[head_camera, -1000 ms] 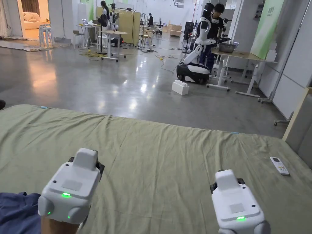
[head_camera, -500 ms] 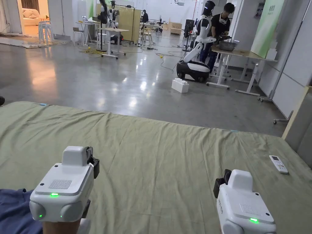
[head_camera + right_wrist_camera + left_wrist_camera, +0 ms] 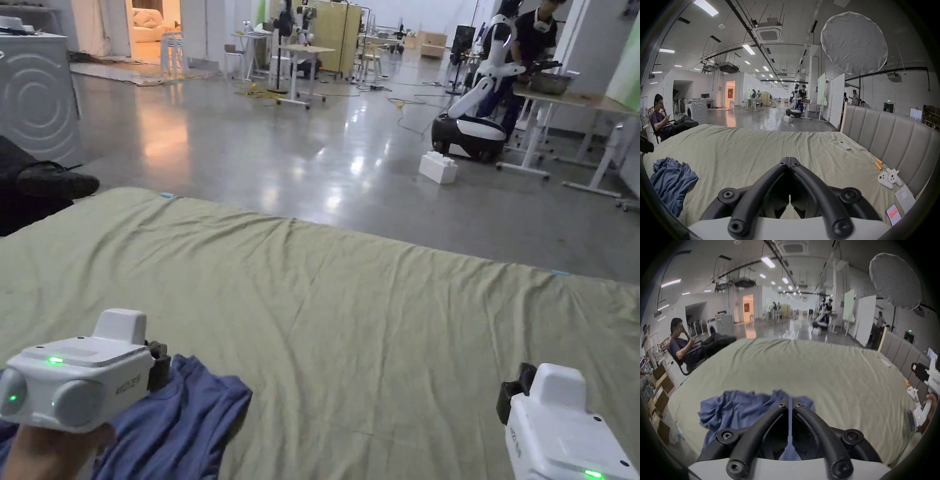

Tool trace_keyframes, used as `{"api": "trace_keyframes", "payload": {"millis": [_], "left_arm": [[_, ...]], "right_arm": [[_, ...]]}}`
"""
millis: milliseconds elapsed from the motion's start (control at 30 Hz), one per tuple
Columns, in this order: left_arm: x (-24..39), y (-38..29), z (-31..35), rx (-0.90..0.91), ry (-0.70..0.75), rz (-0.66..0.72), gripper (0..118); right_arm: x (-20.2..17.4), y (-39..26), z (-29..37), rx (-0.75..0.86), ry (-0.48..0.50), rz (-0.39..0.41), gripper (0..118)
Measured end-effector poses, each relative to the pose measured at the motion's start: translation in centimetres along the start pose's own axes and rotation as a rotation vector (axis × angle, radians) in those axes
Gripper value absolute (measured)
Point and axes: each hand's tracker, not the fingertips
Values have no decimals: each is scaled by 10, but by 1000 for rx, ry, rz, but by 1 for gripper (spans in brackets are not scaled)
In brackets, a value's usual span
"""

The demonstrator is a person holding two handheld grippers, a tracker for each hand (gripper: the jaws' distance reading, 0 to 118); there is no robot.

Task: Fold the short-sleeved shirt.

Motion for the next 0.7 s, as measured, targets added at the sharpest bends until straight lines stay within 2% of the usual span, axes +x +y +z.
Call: {"api": "trace_keyframes", "payload": {"millis": [67,133,167,267,300,333,533,667,700], "left_arm": [[-24,-10,-4,-59,9,-11,5],[-44,-21,-13,-128,40,4,19],[-54,-26,-18,-169,56,16,30],[-70,-43,-29,-252,99,27,83],[-75,-48,-33,-268,105,30,101],[-77,-54,-39,-289,95,39,105],[-89,-87,-85,-440,48,140,105],[-82,-108,-108,-483,78,154,98],[-80,-111,-110,-507,91,161,93]], "right_arm": [[-5,-3,-2,-6,10,11,1],[-10,-7,-5,-17,37,13,1],[-13,-10,-5,-16,48,15,1],[-23,-13,-7,-13,59,50,1],[-24,-16,-8,-35,67,28,1],[-27,-17,-9,-35,67,34,1],[-35,-25,-15,-60,85,45,1],[-36,-29,-16,-75,87,53,1],[-37,-30,-15,-77,83,69,1]]}}
